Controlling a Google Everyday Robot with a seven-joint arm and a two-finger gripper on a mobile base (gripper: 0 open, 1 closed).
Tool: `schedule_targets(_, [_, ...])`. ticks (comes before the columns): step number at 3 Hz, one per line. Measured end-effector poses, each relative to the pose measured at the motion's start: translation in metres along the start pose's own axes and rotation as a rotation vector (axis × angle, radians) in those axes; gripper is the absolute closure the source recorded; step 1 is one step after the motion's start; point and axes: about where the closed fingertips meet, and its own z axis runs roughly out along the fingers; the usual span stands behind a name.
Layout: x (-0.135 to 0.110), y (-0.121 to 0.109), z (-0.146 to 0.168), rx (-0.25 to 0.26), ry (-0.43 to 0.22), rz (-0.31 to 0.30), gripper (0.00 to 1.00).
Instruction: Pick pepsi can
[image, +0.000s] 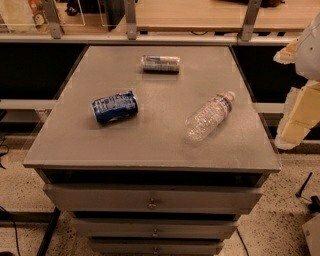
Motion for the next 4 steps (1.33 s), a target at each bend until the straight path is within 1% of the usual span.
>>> schedule_targets(1, [0.0,0.0,0.0,0.0,0.0,0.0,0.0])
schedule_targets(2, [-0.012,-0.003,-0.001,0.013,-0.01,-0.028,0.0])
schedule_targets(3, [-0.06,-0.012,-0.003,0.044,-0.049,-0.127,0.0])
schedule_targets(4, [-0.123,-0.019,-0.005,0.089,-0.076,-0.258,0.0])
